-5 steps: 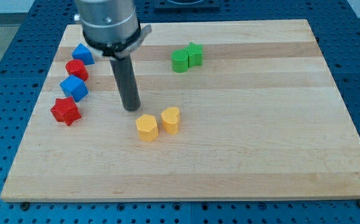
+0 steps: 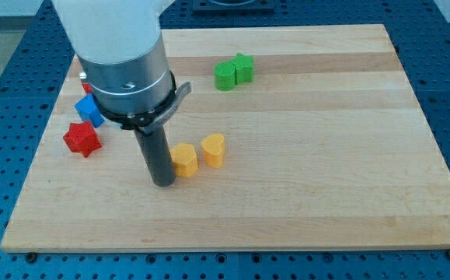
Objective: Slightly move the yellow blocks
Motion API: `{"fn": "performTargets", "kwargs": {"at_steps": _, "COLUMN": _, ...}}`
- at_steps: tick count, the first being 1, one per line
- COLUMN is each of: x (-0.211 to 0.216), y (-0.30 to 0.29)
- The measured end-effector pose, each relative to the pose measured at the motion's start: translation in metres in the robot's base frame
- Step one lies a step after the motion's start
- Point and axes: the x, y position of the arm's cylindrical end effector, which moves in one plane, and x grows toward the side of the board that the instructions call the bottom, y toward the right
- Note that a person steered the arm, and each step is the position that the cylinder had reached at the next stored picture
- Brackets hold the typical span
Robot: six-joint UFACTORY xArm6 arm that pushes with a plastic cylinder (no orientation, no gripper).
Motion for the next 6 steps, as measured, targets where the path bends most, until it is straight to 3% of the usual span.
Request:
{"fn": "performTargets", "kwargs": {"at_steps": 2, "x": -0.014, "y": 0.002}}
{"fn": "performTargets", "kwargs": {"at_steps": 4, "x": -0.022, "y": 0.044}}
{"fn": "performTargets", "kwargs": {"at_steps": 5, "x": -0.022, "y": 0.038}}
{"fn": "performTargets", "kwargs": {"at_steps": 6, "x": -0.012, "y": -0.007}}
